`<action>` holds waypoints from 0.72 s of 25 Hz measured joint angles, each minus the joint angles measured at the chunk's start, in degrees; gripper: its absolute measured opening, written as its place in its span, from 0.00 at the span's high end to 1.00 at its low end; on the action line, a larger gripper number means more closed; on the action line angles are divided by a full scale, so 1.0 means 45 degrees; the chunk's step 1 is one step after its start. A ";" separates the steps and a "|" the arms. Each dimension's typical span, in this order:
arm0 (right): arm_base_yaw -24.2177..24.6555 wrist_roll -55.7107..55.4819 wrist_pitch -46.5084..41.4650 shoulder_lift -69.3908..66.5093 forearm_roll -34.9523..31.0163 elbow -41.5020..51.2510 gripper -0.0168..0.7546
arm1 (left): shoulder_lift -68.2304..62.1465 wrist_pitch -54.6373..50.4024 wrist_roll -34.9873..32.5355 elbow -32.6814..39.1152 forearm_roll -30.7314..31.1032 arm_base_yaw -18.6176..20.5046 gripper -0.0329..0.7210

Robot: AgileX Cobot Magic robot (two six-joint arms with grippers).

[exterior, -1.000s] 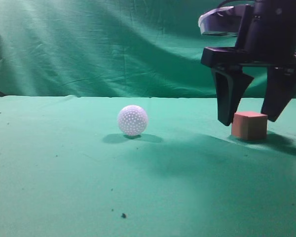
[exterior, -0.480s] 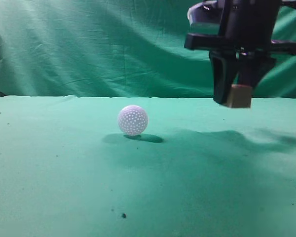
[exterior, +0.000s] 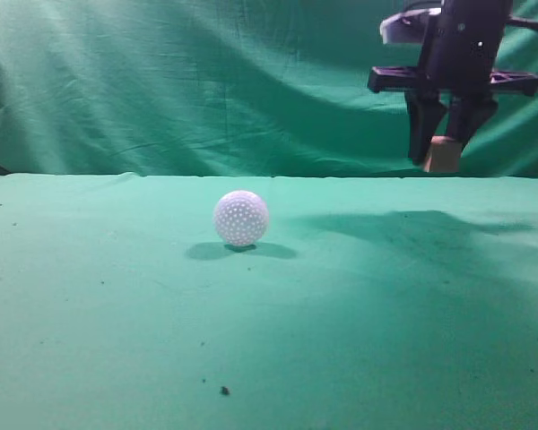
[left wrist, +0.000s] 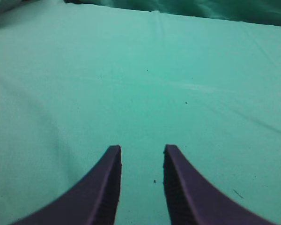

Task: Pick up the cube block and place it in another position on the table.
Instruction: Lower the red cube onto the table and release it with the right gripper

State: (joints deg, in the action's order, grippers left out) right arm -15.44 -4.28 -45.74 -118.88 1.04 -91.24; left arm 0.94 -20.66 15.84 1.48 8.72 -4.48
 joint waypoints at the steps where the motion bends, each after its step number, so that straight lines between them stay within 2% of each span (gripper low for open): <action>1: 0.0000 0.0301 0.0029 -0.0195 -0.0390 -0.0068 0.69 | 0.0000 0.0000 0.0000 0.0000 0.0000 0.0000 0.61; 3: 0.0000 0.0889 0.0200 -0.0524 -0.1189 -0.0140 0.69 | 0.0000 0.0000 0.0000 0.0000 0.0000 0.0000 0.61; 6: -0.0024 0.1260 0.0409 -0.0797 -0.1554 -0.0170 0.69 | 0.0000 0.0000 0.0000 0.0000 0.0000 0.0000 0.61; 11: -0.0024 0.1314 0.0123 -0.0730 -0.1623 -0.0249 0.33 | 0.0000 0.0000 0.0000 0.0000 0.0000 0.0000 0.61; 12: -0.0024 0.1236 -0.0063 -0.0588 -0.1623 -0.0303 0.29 | 0.0000 0.0000 0.0000 0.0000 0.0000 0.0000 0.61; 14: -0.0024 0.1156 -0.0565 -0.0127 -0.1623 -0.0548 0.31 | 0.0000 0.0000 0.0000 0.0000 0.0000 0.0000 0.61; 18: -0.0024 0.1128 -0.1642 0.1633 -0.1623 -0.0645 0.80 | 0.0000 0.0000 0.0000 0.0000 0.0000 0.0000 0.61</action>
State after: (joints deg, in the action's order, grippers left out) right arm -15.55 0.79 -53.13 -111.53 -6.26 -94.14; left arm 0.94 -20.66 15.84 1.48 8.72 -4.48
